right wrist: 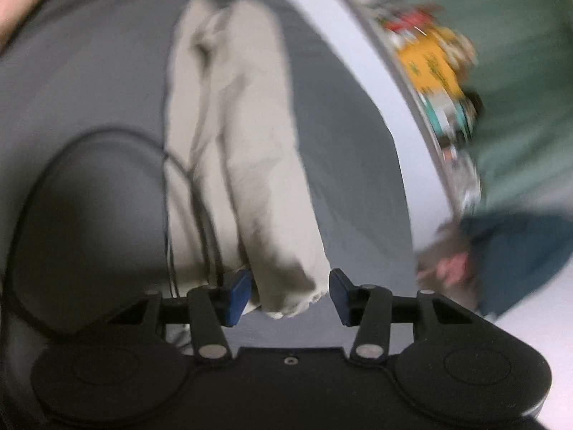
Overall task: Fold clothes
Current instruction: 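Lift the shirt edges with both grippers and fold them over lengthwise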
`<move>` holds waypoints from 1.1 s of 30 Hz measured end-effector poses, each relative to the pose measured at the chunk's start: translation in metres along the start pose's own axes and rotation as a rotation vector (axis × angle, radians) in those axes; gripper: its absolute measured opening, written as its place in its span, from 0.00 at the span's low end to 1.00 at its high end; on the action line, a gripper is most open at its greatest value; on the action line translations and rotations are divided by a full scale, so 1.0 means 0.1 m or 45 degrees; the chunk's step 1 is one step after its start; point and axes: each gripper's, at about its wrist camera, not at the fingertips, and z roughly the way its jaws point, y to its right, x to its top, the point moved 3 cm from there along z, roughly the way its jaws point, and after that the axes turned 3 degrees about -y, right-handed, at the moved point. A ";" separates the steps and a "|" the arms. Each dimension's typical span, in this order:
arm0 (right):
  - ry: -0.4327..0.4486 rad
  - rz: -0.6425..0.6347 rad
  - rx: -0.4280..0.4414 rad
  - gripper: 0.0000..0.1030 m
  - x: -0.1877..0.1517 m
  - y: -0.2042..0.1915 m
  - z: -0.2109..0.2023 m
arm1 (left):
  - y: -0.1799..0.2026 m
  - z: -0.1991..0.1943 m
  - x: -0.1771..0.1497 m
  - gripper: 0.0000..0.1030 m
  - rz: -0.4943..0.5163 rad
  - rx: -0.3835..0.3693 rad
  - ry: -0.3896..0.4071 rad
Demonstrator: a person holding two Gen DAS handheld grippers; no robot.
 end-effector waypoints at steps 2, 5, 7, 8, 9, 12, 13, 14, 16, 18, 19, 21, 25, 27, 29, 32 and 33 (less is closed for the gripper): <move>-0.008 -0.129 -0.018 0.45 0.04 -0.10 0.05 | 0.09 -0.02 0.00 0.13 0.103 0.027 -0.009; -0.025 -0.171 -0.025 0.45 0.05 -0.14 0.14 | 0.14 -0.04 -0.02 0.14 0.165 0.071 -0.033; -0.040 -0.180 -0.034 0.45 0.07 -0.15 0.19 | 0.16 -0.05 -0.04 0.35 0.200 0.100 -0.052; -0.044 -0.187 -0.034 0.45 0.07 -0.15 0.21 | 0.18 -0.05 -0.04 0.56 0.218 0.110 -0.059; -0.047 -0.194 -0.034 0.45 0.08 -0.16 0.23 | 0.21 -0.06 -0.02 0.99 0.234 0.115 -0.057; -0.050 -0.200 -0.028 0.45 0.05 -0.11 0.26 | 0.29 -0.08 0.02 1.00 0.275 0.107 -0.008; -0.051 -0.199 -0.028 0.45 0.04 -0.10 0.25 | 0.31 -0.07 0.03 1.00 0.299 0.119 -0.015; -0.051 -0.196 -0.029 0.45 0.02 -0.10 0.23 | 0.34 -0.06 0.04 1.00 0.323 0.132 -0.022; -0.053 -0.192 -0.038 0.45 0.00 -0.10 0.20 | 0.37 -0.02 0.07 1.00 0.397 0.194 -0.044; -0.056 -0.190 -0.051 0.45 -0.01 -0.11 0.17 | 0.40 -0.02 0.12 1.00 0.482 0.254 -0.053; -0.058 -0.189 -0.059 0.45 -0.01 -0.10 0.16 | 0.41 -0.03 0.14 1.00 0.528 0.270 -0.054; -0.063 -0.179 -0.067 0.45 -0.01 -0.08 0.14 | 0.47 -0.03 0.16 0.99 0.624 0.275 -0.053; -0.070 -0.201 -0.066 0.44 -0.01 -0.10 0.14 | 0.65 0.00 0.13 0.86 0.815 0.217 -0.071; -0.079 -0.227 -0.068 0.39 -0.02 -0.12 0.17 | 0.72 0.04 0.11 0.69 0.886 0.199 -0.099; -0.089 -0.241 -0.065 0.32 -0.04 -0.13 0.21 | 0.78 0.11 0.09 0.47 0.948 0.185 -0.134; -0.087 -0.253 -0.064 0.25 -0.05 -0.13 0.24 | 0.84 0.15 0.11 0.30 0.909 0.137 -0.167; -0.084 -0.244 -0.062 0.20 -0.05 -0.12 0.24 | 0.83 0.15 0.12 0.24 0.876 0.124 -0.168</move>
